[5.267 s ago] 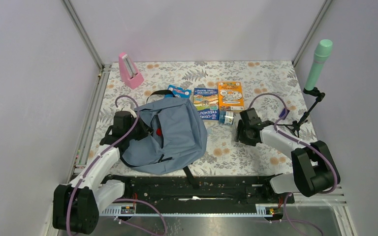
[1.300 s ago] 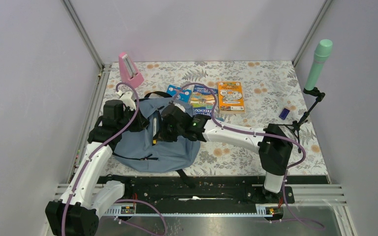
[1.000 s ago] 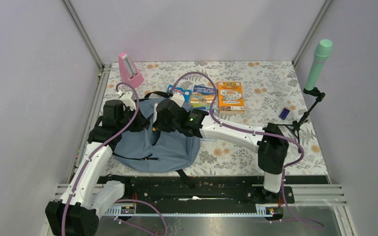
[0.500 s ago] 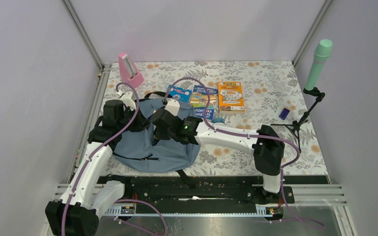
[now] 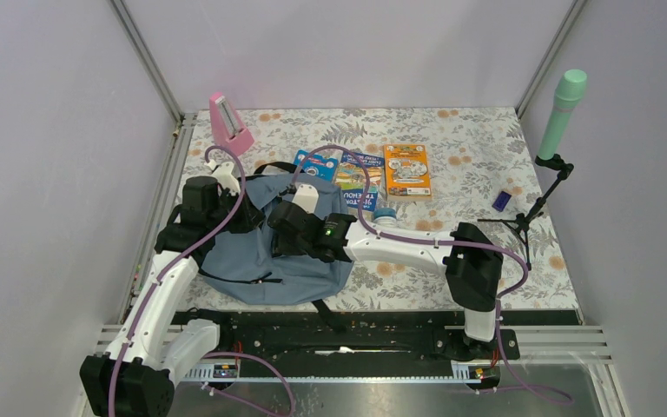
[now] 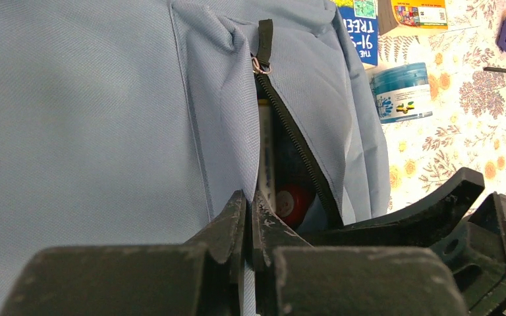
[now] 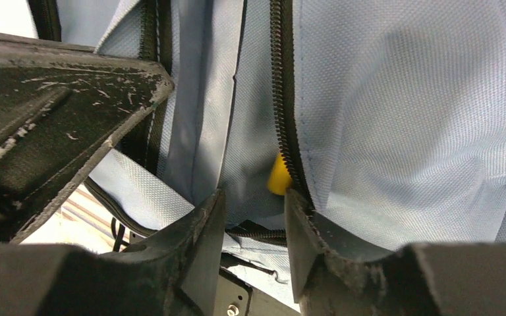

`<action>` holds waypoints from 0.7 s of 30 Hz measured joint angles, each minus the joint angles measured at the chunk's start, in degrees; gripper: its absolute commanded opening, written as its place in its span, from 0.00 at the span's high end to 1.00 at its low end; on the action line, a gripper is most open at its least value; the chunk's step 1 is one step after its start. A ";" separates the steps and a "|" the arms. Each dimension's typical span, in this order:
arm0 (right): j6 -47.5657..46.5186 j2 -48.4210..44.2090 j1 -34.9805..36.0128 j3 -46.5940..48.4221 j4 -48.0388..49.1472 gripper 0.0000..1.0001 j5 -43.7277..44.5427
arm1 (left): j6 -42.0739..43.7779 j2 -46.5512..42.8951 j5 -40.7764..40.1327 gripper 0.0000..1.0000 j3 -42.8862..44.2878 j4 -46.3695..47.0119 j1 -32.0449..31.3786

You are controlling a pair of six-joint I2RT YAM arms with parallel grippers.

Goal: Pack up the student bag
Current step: Place the stationery in the student bag.

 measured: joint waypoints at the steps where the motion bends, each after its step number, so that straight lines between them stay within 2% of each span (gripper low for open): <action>1: -0.17 0.00 0.00 0.02 0.09 0.50 0.13 | -0.04 0.00 0.02 1.00 0.00 0.00 0.00; 12: -3.72 -0.70 0.00 0.26 1.31 0.46 1.16 | -0.02 0.00 -0.04 1.00 0.00 -0.02 0.00; 17: -9.42 -5.53 0.00 -2.36 4.70 0.38 0.22 | -0.02 -1.03 -2.03 1.00 0.00 -0.11 0.00; 21: -15.98 -11.58 -0.20 -5.18 6.21 0.38 -0.35 | 0.00 -3.10 -4.48 1.00 0.00 -0.09 0.00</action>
